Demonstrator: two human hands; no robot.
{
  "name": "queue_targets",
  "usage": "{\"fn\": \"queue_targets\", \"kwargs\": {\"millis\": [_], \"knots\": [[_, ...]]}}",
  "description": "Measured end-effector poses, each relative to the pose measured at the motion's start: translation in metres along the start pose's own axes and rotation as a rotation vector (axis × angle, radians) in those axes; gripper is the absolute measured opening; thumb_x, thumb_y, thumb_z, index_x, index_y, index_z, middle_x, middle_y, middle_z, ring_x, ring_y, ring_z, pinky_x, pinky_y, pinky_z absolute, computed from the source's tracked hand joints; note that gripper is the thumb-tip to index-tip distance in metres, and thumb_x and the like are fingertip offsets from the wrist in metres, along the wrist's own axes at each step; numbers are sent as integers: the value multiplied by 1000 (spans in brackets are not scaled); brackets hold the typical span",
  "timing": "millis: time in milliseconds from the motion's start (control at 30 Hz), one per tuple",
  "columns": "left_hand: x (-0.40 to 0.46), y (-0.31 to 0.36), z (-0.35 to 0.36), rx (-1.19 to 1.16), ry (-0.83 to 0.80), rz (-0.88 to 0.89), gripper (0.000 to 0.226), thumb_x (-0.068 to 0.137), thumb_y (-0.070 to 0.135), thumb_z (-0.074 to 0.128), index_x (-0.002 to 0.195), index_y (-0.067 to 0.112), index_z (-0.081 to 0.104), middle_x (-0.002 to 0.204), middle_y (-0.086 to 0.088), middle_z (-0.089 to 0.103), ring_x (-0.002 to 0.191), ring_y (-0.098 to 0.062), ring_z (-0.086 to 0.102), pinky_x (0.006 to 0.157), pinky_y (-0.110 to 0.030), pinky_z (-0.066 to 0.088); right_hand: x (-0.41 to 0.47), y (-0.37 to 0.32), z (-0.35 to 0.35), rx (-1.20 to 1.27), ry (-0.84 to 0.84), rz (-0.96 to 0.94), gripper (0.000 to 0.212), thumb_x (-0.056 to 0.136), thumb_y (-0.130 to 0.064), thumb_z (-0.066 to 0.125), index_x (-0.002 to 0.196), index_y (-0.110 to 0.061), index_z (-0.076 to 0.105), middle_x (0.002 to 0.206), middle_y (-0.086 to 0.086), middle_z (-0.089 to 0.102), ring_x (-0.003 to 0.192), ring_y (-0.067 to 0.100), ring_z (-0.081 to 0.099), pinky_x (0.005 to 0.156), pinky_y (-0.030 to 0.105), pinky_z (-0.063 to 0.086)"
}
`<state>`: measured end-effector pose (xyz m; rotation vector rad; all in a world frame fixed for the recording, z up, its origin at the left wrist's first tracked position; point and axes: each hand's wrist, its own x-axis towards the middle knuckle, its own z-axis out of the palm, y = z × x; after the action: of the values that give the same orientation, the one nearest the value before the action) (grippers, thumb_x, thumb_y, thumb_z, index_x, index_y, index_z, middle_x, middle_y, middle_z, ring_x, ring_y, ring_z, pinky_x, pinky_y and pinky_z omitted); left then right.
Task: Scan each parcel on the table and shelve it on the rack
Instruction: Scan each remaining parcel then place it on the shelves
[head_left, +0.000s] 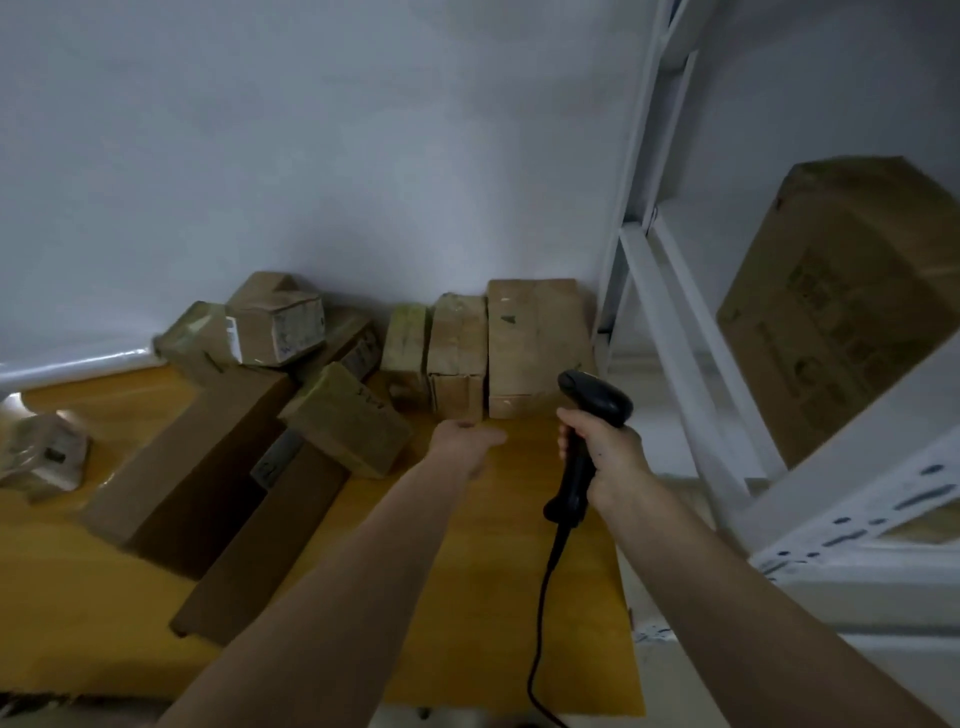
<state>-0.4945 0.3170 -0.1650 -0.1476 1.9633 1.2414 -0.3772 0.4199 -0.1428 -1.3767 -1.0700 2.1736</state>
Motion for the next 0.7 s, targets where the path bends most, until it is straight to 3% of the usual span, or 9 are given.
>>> {"fn": "queue_targets", "kwargs": {"millis": [100, 233, 367, 433, 500, 633, 700], "knots": [[19, 11, 4, -144, -33, -99, 50, 81, 22, 78, 125, 9, 58, 119, -7, 57, 95, -18, 60, 69, -28, 59, 12, -3, -1, 4, 55, -15, 9, 82, -6, 74, 85, -5, 66, 57, 3, 63, 55, 16, 57, 58, 27, 50], [47, 16, 19, -168, -17, -178, 75, 72, 36, 84, 136, 15, 50, 122, -9, 53, 100, -23, 58, 52, -28, 57, 20, -2, -3, 9, 106, -16, 9, 81, -9, 75, 84, -5, 67, 54, 1, 63, 53, 15, 58, 57, 28, 51], [75, 15, 35, -266, -71, -255, 81, 64, 47, 86, 132, 19, 52, 121, -9, 45, 103, -26, 51, 47, -29, 53, 24, -1, 1, 26, 120, 3, 8, 82, -8, 74, 85, -4, 68, 57, 2, 63, 54, 14, 59, 58, 26, 50], [87, 14, 41, -366, -78, -284, 84, 61, 50, 87, 132, 19, 52, 131, -11, 44, 113, -30, 48, 53, -34, 54, 26, 0, 4, 39, 136, 4, 7, 82, -7, 73, 85, -4, 67, 59, 3, 62, 54, 15, 58, 57, 26, 50], [97, 13, 45, -472, -100, -289, 80, 63, 48, 87, 129, 13, 55, 138, -11, 43, 127, -32, 43, 74, -40, 56, 29, 1, 6, 46, 165, -4, 7, 82, -7, 73, 83, -5, 67, 58, 3, 62, 55, 15, 58, 58, 27, 50], [108, 12, 42, -676, -160, -289, 36, 75, 28, 82, 91, 9, 56, 101, -10, 53, 118, -28, 51, 92, -40, 50, 30, 6, 7, 60, 223, -8, 6, 83, -8, 73, 83, -7, 66, 57, 2, 61, 56, 17, 57, 59, 29, 49], [111, 10, 39, -709, -174, -287, 34, 77, 21, 81, 92, 8, 54, 95, -11, 56, 104, -26, 58, 96, -39, 49, 31, 8, 7, 62, 246, -6, 7, 83, -9, 73, 85, -7, 66, 58, 2, 61, 57, 16, 57, 59, 29, 48]]}}
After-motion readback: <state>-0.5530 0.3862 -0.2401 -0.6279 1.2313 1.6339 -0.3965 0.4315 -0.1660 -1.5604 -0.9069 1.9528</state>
